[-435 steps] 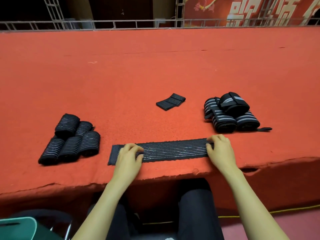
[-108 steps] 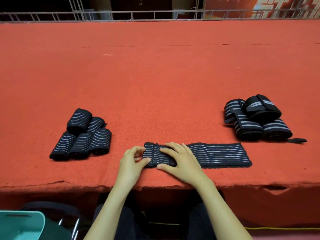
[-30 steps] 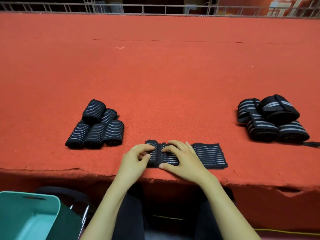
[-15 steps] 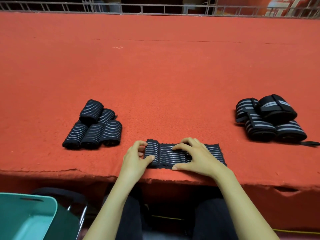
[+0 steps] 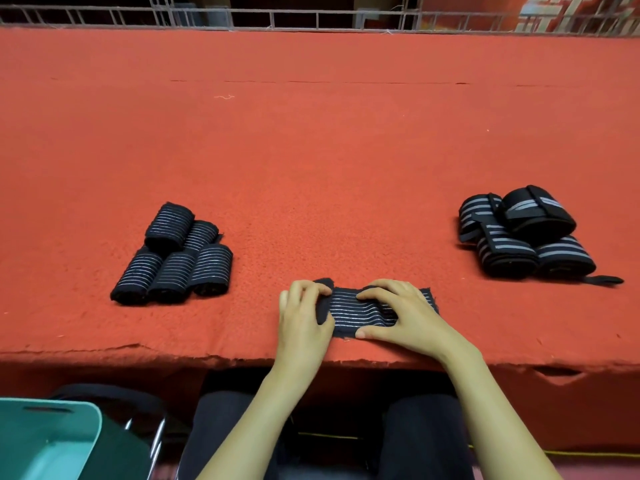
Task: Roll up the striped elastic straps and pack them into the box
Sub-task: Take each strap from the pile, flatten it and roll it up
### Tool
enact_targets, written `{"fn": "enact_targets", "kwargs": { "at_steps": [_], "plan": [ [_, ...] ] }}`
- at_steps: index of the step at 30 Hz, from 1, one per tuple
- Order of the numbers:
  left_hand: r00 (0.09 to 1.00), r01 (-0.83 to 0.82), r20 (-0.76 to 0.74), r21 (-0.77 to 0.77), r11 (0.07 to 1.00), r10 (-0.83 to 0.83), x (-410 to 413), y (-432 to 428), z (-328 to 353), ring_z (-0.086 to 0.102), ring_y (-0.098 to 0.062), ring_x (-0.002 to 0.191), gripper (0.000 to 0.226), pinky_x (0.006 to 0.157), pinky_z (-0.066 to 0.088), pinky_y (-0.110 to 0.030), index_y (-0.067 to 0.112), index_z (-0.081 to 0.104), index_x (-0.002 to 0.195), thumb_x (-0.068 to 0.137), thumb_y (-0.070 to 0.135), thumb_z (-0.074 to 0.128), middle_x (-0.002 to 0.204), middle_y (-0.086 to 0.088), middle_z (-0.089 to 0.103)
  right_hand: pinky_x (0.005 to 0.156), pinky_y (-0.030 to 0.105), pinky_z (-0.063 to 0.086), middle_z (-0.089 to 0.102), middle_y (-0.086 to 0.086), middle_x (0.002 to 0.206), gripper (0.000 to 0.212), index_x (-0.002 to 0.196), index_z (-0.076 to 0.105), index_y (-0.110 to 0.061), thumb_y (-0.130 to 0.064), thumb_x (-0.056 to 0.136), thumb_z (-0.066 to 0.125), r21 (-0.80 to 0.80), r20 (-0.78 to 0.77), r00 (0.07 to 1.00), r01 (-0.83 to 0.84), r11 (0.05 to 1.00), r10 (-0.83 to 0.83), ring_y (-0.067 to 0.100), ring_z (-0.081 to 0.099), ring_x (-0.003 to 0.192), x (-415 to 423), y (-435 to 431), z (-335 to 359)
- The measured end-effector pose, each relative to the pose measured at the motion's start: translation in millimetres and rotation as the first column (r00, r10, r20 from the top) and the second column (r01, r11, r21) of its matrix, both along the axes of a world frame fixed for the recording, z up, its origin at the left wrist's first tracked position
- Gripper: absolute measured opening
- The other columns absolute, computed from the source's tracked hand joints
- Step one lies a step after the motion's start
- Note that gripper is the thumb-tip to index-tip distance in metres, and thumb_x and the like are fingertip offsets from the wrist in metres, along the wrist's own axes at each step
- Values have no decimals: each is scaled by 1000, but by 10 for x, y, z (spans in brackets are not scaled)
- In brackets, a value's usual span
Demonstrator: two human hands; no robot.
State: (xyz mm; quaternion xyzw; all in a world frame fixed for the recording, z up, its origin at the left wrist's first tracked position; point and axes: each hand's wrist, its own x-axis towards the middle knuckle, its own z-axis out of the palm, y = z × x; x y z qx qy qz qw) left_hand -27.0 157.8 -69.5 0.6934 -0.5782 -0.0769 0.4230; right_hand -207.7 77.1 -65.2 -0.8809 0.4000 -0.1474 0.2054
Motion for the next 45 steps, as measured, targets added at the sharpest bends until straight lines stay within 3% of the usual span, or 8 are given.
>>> {"fn": "enact_targets", "kwargs": {
  "at_steps": [6,12,17,23,29,36,40,45],
  "plan": [
    [985,156,-81,1,988,-155,-138,-11,21,49,-6,92,11,85,33,-7,15,67,91,80,13,69,98,12,59,117,30,4,41,-25,131,71,125,53,-44,-81,64,50,10,54,997,53,999,-54,-5,31,129,-36,26,-90],
    [913,216,-369,76,974,-173,15,27,150,59,-2,96,29,85,42,-6,17,67,98,82,-6,61,106,6,63,118,31,5,41,-27,131,78,124,52,-45,-89,61,45,-41,73,994,80,996,-77,-5,32,129,-31,40,-138],
    [768,362,-593,89,928,-243,152,52,160,59,-3,106,38,97,42,-14,19,66,102,76,-9,69,119,-1,59,118,29,3,38,-31,130,73,125,52,-46,-84,63,50,-42,89,992,89,995,-85,-9,30,129,-39,72,-142],
    [904,333,-334,155,930,-268,306,59,64,48,5,118,40,101,37,-17,26,67,110,72,20,79,125,17,53,118,28,3,37,-31,129,75,125,52,-46,-86,61,48,-59,89,992,94,994,-89,-9,30,129,-24,72,-156],
    [950,225,-259,168,960,-177,137,39,9,45,-7,123,41,108,35,-36,22,66,115,75,24,77,126,14,50,118,28,3,36,-32,129,75,125,51,-46,-87,64,42,-61,92,991,98,993,-92,-9,29,129,-35,73,-173],
    [964,222,-197,206,953,-182,90,48,37,42,-7,123,34,107,31,-24,21,65,118,86,30,67,129,14,48,119,31,1,37,-23,140,76,128,49,-45,-86,64,46,-31,47,996,71,997,-70,-8,25,132,-69,92,-130],
    [940,202,-318,221,954,-126,150,22,123,55,-11,105,21,85,41,-9,24,69,108,87,18,65,116,9,49,118,43,10,39,-20,136,63,116,53,-45,-81,64,50,-2,27,997,77,997,-77,1,30,132,-191,28,-115],
    [959,139,-277,303,943,-52,56,-78,135,59,-20,91,33,84,48,-35,32,51,107,79,25,68,105,1,56,114,49,18,39,-18,132,43,100,49,-46,-74,68,49,5,33,990,136,991,-136,4,32,130,-405,-1,-109]
  ]
}}
